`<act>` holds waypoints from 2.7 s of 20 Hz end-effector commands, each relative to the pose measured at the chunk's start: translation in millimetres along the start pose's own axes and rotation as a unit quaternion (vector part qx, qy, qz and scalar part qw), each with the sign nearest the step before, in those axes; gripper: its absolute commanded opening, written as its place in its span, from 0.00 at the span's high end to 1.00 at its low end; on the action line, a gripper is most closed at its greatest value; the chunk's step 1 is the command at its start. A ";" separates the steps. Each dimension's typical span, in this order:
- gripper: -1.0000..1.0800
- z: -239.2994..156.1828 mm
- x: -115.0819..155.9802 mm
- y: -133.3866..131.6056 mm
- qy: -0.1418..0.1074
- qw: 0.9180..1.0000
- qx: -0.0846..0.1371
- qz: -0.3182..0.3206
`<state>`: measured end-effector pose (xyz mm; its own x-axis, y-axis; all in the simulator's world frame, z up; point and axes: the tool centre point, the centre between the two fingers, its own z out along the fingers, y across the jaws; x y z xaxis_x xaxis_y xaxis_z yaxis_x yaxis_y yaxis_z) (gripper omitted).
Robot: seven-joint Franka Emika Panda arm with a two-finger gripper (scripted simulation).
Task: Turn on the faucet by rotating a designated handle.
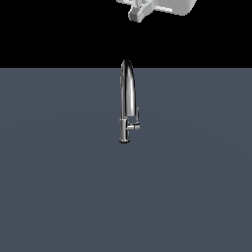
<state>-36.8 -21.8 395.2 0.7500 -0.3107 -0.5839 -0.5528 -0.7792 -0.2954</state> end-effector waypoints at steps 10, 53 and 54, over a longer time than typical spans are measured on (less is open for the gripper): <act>1.00 17.8 77.5 -1.0 -0.094 0.989 0.085 0.081; 1.00 148.1 248.0 29.3 -0.340 0.837 0.308 0.299; 1.00 148.4 246.3 30.4 -0.340 0.837 0.308 0.299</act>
<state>80.0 -40.9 129.4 0.0086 0.0006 -1.0000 -0.9948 -0.1014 -0.0086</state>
